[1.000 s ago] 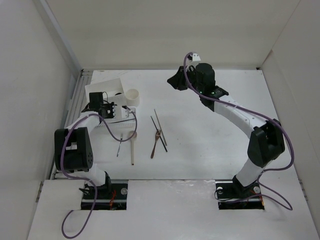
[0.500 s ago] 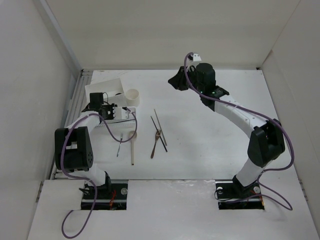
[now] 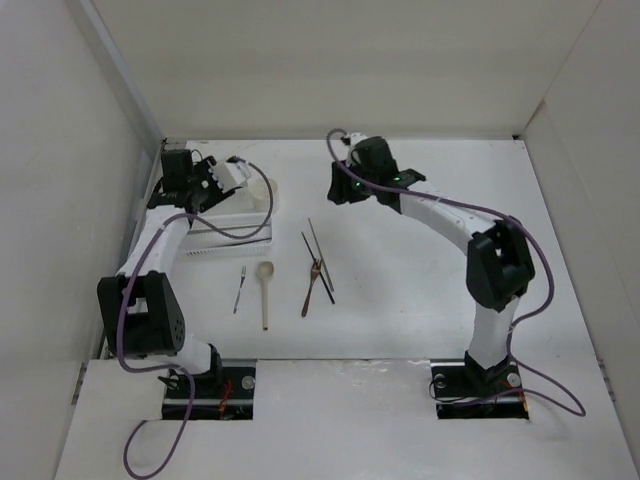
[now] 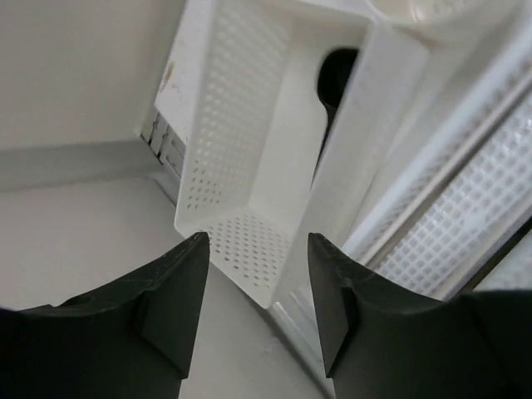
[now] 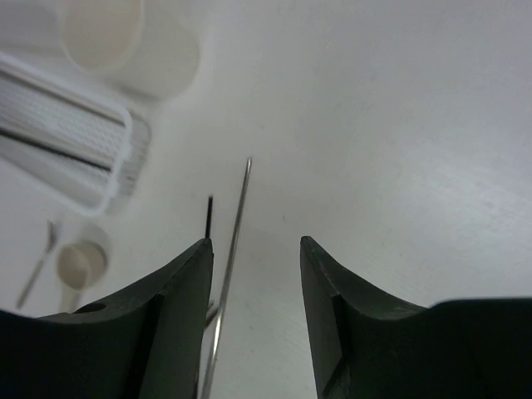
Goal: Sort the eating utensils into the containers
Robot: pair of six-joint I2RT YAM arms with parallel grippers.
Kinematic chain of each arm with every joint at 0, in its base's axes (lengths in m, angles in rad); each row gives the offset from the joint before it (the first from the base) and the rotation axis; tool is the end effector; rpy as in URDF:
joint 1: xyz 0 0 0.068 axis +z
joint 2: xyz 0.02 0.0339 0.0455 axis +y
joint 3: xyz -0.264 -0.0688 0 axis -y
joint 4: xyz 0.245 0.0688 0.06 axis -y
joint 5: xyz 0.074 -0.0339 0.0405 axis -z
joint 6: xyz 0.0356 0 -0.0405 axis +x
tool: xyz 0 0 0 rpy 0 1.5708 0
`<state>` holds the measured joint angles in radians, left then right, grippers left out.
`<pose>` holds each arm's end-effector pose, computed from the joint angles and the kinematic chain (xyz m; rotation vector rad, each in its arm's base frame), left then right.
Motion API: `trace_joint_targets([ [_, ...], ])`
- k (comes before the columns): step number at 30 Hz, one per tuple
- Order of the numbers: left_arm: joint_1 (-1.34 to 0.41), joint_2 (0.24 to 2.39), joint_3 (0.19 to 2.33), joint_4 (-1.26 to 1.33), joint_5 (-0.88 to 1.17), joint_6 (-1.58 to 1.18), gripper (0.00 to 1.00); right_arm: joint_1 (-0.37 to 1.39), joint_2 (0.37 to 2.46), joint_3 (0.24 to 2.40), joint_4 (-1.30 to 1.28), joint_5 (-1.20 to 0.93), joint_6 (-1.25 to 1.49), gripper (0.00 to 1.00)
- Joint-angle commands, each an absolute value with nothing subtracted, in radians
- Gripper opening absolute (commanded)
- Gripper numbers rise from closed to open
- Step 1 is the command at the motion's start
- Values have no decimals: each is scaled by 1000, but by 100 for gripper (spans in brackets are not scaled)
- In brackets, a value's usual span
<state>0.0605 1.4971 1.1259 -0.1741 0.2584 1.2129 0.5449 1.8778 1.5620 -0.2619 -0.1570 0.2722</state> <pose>0.3433 0.0117 0.2876 1.2906 1.7004 0.4902 0.3757 0.2343 0.2865 -0.3935 2.1754 0.6349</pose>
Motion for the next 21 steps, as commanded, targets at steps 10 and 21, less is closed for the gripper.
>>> trace_joint_targets([
  [10, 61, 1270, 1155, -141, 127, 293, 75, 719, 2112, 1732, -459, -43, 218, 47],
  [21, 61, 1155, 1025, -107, 86, 238, 90, 787, 2187, 1720, -500, 118, 230, 40],
])
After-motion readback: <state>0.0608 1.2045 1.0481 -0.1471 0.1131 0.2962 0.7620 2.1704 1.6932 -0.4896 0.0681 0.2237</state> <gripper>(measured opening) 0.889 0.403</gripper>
